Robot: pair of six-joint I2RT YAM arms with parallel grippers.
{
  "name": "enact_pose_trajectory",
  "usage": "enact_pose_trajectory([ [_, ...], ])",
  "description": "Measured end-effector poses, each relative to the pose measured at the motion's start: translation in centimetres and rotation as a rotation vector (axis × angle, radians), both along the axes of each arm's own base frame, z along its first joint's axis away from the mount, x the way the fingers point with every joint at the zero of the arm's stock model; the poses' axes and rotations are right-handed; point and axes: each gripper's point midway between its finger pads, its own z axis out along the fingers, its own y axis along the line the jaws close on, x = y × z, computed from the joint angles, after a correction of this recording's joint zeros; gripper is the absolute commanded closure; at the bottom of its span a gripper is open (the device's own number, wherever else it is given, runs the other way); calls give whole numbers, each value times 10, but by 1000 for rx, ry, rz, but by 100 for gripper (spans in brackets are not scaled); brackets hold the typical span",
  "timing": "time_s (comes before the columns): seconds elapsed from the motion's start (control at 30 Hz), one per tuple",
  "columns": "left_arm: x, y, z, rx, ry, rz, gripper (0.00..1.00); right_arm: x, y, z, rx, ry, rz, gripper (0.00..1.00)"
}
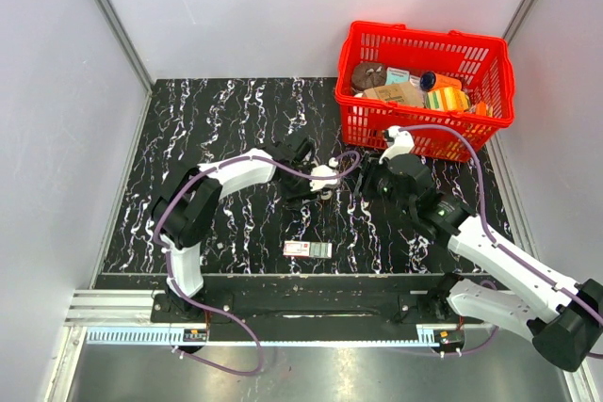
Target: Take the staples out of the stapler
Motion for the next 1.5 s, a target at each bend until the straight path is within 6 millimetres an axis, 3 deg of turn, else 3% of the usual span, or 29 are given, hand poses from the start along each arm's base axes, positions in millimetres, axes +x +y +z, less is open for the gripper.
enact_pose_trajectory([
  [0.4, -6, -4, -9, 17, 15, -21, 44, 3, -4, 0, -4, -1, -18, 51],
  [0.97, -6, -9, -9, 26, 9, -15, 89, 4, -3, 7, 5, -11, -19, 62],
  [1.33, -4, -10, -8, 38, 10, 53, 100, 3, 0, 17, 25, -26, -3, 62],
  [1.5, -5, 6, 4, 43, 51, 135, 100, 3, 2, 35, 54, -54, 7, 61],
])
